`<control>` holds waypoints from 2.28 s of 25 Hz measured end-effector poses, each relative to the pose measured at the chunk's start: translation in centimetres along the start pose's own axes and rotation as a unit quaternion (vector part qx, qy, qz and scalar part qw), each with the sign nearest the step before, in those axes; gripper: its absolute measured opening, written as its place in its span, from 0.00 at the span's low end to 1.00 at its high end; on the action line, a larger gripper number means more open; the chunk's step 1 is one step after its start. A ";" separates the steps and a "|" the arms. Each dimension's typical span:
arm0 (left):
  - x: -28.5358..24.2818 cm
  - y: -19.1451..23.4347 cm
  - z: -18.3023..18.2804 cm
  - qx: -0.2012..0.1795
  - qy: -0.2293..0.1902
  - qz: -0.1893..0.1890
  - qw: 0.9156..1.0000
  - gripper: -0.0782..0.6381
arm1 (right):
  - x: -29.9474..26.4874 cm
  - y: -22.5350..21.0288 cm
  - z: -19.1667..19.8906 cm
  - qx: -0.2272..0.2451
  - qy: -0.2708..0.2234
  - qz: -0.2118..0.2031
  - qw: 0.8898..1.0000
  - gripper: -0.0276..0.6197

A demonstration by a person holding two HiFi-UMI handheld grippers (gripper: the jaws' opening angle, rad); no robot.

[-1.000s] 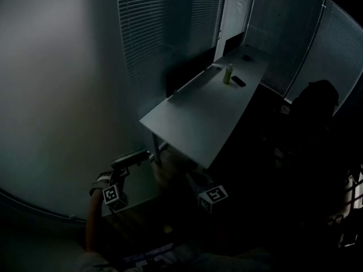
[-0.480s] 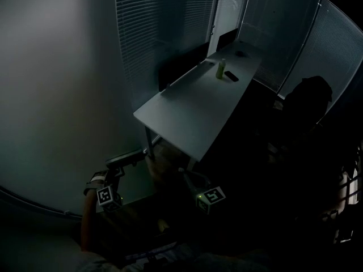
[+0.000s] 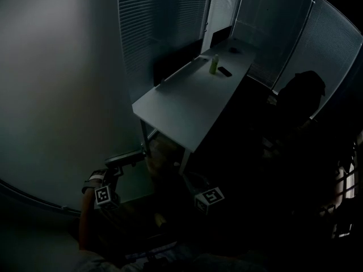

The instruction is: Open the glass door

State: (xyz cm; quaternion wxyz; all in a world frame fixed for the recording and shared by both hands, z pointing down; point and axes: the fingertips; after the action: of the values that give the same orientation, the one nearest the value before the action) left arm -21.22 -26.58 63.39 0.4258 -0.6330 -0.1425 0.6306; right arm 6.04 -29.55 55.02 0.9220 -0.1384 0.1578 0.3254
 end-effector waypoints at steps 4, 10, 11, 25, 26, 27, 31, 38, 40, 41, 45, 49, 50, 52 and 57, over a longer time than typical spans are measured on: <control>1.3 -1.3 -0.1 -0.005 -0.007 -0.001 1.000 0.12 | 2.0 1.2 1.2 -0.003 -0.001 0.004 1.000 0.04; 3.4 -3.7 -0.3 -0.020 -0.019 -0.006 1.000 0.12 | 4.9 2.5 3.4 -0.005 0.004 0.016 1.000 0.04; 3.8 -4.0 -0.4 -0.022 -0.021 -0.008 1.000 0.12 | 5.4 2.7 3.5 -0.005 0.002 0.018 1.000 0.04; 8.8 -8.7 -0.6 -0.051 -0.038 -0.003 0.998 0.13 | 11.8 6.7 6.4 -0.011 -0.011 0.031 0.999 0.04; 9.1 -9.0 -0.6 -0.053 -0.042 -0.004 0.998 0.13 | 12.3 7.1 6.7 -0.011 -0.011 0.031 0.999 0.04; 9.5 -9.4 -0.5 -0.054 -0.046 -0.005 0.997 0.13 | 12.7 7.5 7.0 -0.010 -0.011 0.032 0.999 0.04; 11.3 -10.9 -0.1 -0.063 -0.059 -0.008 0.996 0.14 | 14.8 9.3 7.8 -0.009 -0.010 0.035 0.999 0.04; 14.2 -13.5 0.0 -0.079 -0.076 0.002 0.994 0.14 | 18.3 11.5 8.9 -0.013 -0.019 0.041 0.999 0.04; 15.0 -14.2 0.2 -0.084 -0.079 0.005 0.993 0.14 | 19.0 12.1 8.9 -0.011 -0.020 0.042 0.999 0.04; 15.4 -14.6 0.4 -0.087 -0.079 0.007 0.993 0.14 | 19.2 12.4 9.0 -0.010 -0.020 0.042 0.999 0.04; 16.4 -15.7 0.9 -0.095 -0.081 0.011 0.992 0.14 | 20.1 13.3 9.1 -0.005 -0.020 0.044 0.999 0.04; 17.8 -17.0 1.0 -0.100 -0.085 0.018 0.991 0.14 | 20.9 14.2 9.4 -0.006 -0.021 0.044 0.999 0.04; 18.1 -17.3 1.1 -0.101 -0.085 0.018 0.991 0.14 | 21.2 14.4 9.5 -0.008 -0.022 0.044 0.999 0.04; 18.6 -18.1 1.0 -0.105 -0.085 0.018 0.991 0.14 | 21.8 14.7 9.9 -0.009 -0.024 0.045 0.999 0.04; 19.5 -18.9 0.9 -0.113 -0.092 0.019 0.989 0.14 | 22.6 15.8 10.6 -0.018 -0.027 0.052 0.998 0.04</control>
State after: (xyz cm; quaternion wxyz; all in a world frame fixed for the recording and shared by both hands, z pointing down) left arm -12.10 -0.97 63.96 0.3246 -0.6186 -0.2395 0.6743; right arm 14.66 -1.31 53.67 0.9051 -0.1382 0.1340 0.3790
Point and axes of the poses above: the fingertips, and each gripper's own axes: x backward along the fingers, y to its left, z out of its underside, and after that the axes turned 13 degrees about y, right-handed
